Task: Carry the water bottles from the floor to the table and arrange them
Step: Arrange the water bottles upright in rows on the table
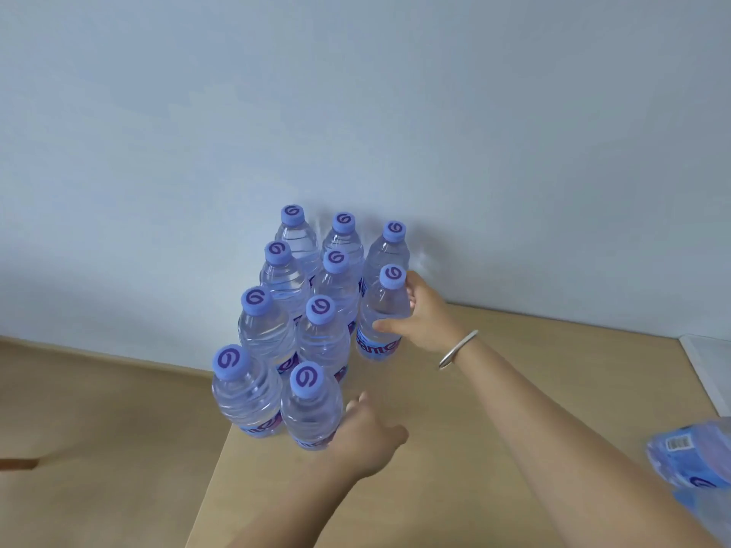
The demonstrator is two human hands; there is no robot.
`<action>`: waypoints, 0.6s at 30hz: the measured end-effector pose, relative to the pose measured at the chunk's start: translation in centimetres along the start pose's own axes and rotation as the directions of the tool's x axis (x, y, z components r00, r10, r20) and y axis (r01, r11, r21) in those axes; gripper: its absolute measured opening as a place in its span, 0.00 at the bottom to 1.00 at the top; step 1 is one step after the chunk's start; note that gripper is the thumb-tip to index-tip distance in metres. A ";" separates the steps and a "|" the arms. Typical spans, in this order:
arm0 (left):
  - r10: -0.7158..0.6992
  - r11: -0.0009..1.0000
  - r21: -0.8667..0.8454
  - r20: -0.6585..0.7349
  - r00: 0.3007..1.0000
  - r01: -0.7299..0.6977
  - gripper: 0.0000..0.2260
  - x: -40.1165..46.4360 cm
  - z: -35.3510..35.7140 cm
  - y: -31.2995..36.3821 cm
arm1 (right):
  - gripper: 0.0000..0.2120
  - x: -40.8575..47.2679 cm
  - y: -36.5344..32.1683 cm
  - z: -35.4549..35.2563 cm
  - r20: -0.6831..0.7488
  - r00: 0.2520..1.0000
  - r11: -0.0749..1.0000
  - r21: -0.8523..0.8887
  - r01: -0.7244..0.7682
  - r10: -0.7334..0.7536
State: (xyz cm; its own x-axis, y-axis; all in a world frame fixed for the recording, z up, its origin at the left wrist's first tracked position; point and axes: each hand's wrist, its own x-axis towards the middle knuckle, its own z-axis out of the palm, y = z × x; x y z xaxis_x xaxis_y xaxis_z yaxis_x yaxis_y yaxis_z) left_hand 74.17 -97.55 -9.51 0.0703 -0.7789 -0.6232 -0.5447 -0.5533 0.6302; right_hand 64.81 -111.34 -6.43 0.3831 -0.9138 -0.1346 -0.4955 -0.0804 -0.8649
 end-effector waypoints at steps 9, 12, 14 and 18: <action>0.002 0.999 0.046 0.020 1.000 -0.003 0.17 1.7 0.5 0.7 | 0.27 1.8 0.6 -0.4 -0.028 0.994 0.989 -0.108 0.103 -0.106; 0.017 0.997 0.076 0.008 1.000 -0.018 0.13 2.0 0.6 0.9 | 0.33 1.7 0.6 -0.6 0.025 0.995 0.987 -0.126 0.096 -0.094; 0.017 0.996 0.085 0.002 1.000 -0.017 0.13 2.0 0.8 1.1 | 0.32 1.3 0.3 -0.8 0.036 0.994 0.989 -0.106 0.106 -0.103; 0.031 0.987 0.158 0.006 1.000 -0.031 0.17 1.5 1.2 1.5 | 0.25 0.9 -0.1 -1.2 -0.022 0.975 0.973 -0.057 0.222 -0.223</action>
State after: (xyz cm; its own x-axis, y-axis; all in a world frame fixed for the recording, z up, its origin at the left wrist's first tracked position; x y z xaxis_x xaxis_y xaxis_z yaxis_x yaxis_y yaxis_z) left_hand 72.46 -99.25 -10.05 0.0485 -0.7939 -0.6061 -0.6719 -0.4749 0.5683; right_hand 64.27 -112.63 -5.93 0.4665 -0.8815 0.0726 -0.4416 -0.3033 -0.8444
